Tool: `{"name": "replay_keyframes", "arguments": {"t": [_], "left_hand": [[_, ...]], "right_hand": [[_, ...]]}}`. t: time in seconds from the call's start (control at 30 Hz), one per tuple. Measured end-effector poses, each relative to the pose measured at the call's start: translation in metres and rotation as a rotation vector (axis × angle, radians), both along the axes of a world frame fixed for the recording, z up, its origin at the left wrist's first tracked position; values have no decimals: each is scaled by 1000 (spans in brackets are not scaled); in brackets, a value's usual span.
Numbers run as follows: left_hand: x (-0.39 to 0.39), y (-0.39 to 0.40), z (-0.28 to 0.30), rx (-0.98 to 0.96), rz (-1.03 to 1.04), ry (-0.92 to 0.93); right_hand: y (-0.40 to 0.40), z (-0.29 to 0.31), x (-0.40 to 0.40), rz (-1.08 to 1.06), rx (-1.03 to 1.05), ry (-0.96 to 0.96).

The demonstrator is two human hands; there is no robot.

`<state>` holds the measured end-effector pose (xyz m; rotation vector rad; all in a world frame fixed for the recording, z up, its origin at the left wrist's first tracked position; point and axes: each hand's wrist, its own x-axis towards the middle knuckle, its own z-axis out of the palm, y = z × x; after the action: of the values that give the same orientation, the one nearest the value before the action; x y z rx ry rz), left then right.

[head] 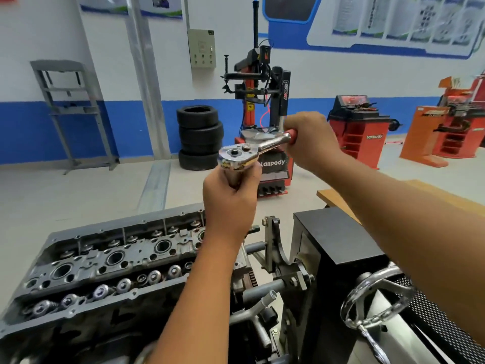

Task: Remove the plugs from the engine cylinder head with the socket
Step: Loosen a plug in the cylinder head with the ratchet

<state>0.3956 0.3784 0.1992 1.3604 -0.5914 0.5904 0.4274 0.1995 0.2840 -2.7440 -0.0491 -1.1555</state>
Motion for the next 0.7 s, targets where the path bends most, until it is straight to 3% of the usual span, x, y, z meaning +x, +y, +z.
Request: {"name": "replay_keyframes", "arguments": {"t": [0.17, 0.3, 0.4, 0.43, 0.5, 0.63, 0.7], "left_hand": [[2, 8, 1, -115, 105, 8], [12, 11, 4, -215, 119, 90], [15, 5, 12, -173, 76, 131], [15, 6, 13, -156, 12, 139], [13, 8, 9, -124, -164, 138], [3, 14, -5, -65, -392, 131], [-4, 13, -6, -39, -402, 124]], "right_hand": [[43, 3, 36, 127, 219, -74], [81, -27, 2, 171, 327, -175], [123, -77, -51, 505, 946, -401], [133, -87, -66, 565, 1158, -388], [142, -85, -75, 705, 1427, -183], [117, -41, -60, 977, 1618, 183], [110, -37, -57, 1029, 1662, 243]]}}
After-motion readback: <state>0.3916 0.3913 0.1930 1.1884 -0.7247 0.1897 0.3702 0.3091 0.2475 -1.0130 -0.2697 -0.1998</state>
